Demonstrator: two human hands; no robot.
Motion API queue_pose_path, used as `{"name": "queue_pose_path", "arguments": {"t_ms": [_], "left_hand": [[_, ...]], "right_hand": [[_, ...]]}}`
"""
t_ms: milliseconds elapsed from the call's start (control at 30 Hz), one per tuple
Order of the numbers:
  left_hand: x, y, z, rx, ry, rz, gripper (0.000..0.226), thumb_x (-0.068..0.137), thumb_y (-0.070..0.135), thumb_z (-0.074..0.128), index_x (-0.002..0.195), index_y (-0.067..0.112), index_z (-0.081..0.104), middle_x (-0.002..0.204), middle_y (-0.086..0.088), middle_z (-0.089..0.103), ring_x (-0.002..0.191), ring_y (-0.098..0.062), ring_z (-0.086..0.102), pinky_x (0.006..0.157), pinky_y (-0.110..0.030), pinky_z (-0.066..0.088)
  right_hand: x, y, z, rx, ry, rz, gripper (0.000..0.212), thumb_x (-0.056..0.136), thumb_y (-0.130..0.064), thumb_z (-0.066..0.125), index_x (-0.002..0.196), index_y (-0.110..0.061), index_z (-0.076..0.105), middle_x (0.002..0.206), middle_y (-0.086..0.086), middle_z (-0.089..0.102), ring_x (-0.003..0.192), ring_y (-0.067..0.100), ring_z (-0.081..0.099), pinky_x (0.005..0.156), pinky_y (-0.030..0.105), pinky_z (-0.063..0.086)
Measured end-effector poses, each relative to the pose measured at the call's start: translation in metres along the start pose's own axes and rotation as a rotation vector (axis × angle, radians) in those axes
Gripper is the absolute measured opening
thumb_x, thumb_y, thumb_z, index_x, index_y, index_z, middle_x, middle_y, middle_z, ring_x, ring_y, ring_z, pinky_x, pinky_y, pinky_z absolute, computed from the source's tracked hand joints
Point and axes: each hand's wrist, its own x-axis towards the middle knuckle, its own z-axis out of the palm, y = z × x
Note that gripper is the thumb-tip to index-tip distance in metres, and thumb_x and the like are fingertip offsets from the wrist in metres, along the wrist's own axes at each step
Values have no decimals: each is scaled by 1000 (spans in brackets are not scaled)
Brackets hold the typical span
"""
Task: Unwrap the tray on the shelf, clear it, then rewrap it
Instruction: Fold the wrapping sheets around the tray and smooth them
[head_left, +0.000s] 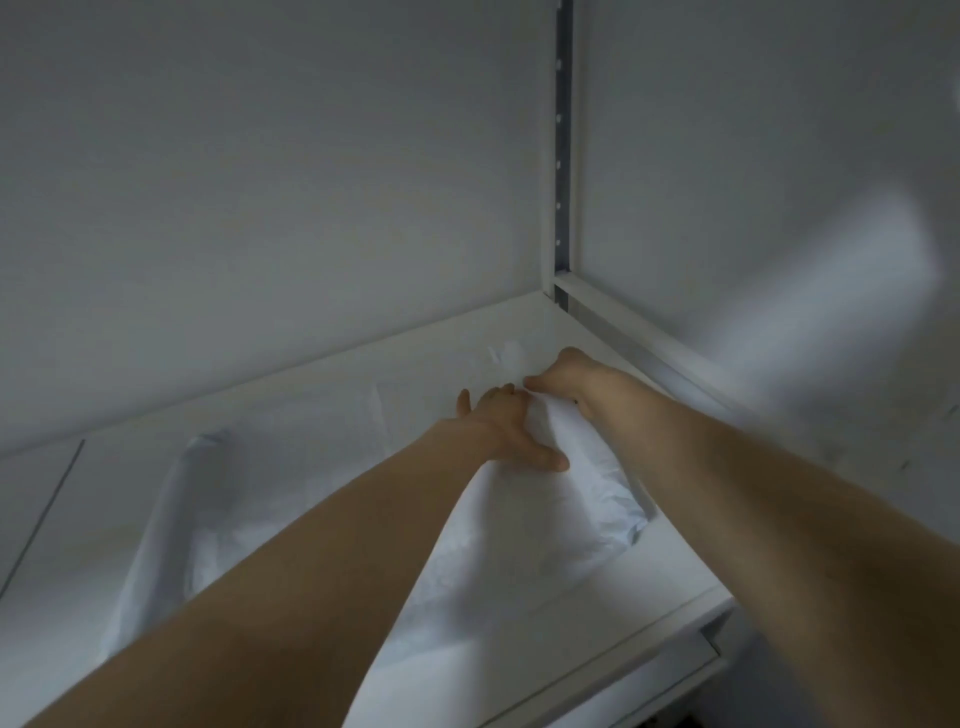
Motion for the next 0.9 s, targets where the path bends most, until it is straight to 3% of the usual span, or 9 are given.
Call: {"name": "queue_pose_path", "arguments": {"t_ms": [167, 267, 400, 467, 567, 633, 733, 833, 900], "left_hand": [[9, -8, 3, -7, -43, 21, 102, 71, 68, 62, 150, 20, 17, 153, 1, 27, 144, -20, 22, 117, -49, -2], [16, -10, -4, -19, -55, 37, 105, 67, 71, 64, 149, 25, 20, 153, 1, 27, 143, -22, 22, 117, -50, 3], [25, -16, -14, 1, -18, 16, 109, 66, 70, 66, 151, 24, 14, 156, -2, 22, 145, -24, 17, 118, -50, 4], [27, -19, -17, 42, -22, -14, 112, 68, 70, 65, 152, 21, 8, 159, -4, 14, 147, -22, 10, 118, -50, 0], [31, -23, -18, 62, -53, -35, 113, 71, 68, 63, 152, 16, 5, 160, -4, 5, 148, -19, 3, 118, -50, -5], [34, -25, -16, 51, -69, -22, 111, 71, 69, 63, 152, 18, 7, 160, -2, 7, 148, -19, 6, 116, -51, -6], [36, -27, -14, 30, -88, -15, 108, 72, 69, 61, 152, 21, 8, 160, 1, 10, 148, -19, 10, 116, -52, -5], [35, -25, -16, 16, -82, -2, 108, 71, 68, 63, 152, 24, 7, 160, 2, 10, 148, -18, 9, 116, -54, -4], [35, -24, -19, 16, -76, -10, 110, 71, 67, 64, 152, 23, 5, 160, 2, 6, 148, -18, 4, 117, -54, -5]], "right_hand": [[10, 3, 0, -11, -85, 41, 53, 90, -25, 63, 131, 3, 44, 122, 19, 54, 111, 32, 55, 87, 37, 48], [15, -2, -5, 37, -137, 58, 44, 86, -18, 63, 124, 2, 53, 126, 21, 57, 109, 33, 59, 97, 43, 49], [23, -12, -4, -111, 35, -32, 53, 84, -35, 67, 122, -2, 55, 125, 16, 58, 116, 31, 56, 95, 35, 45], [33, -15, -1, -86, 6, -51, 53, 83, -36, 68, 119, 1, 56, 120, 18, 59, 108, 29, 58, 85, 32, 47], [46, -15, 2, -93, 17, -76, 27, 89, -25, 61, 74, -5, 52, 98, 18, 53, 90, 22, 52, 60, 22, 38], [53, -12, 4, -101, 39, -84, 35, 92, -16, 55, 61, -11, 39, 87, 13, 48, 88, 19, 45, 57, 22, 34], [60, -12, 7, -138, 19, -66, 17, 94, -15, 52, 95, 0, 60, 100, 18, 57, 89, 20, 46, 71, 25, 35], [57, -18, 2, -245, -15, -115, 39, 99, -28, 45, 123, 2, 54, 132, 23, 53, 113, 28, 54, 83, 29, 38], [55, -25, 2, -268, 10, -174, 44, 101, -24, 41, 132, 6, 45, 139, 24, 46, 129, 33, 45, 98, 30, 37]]}}
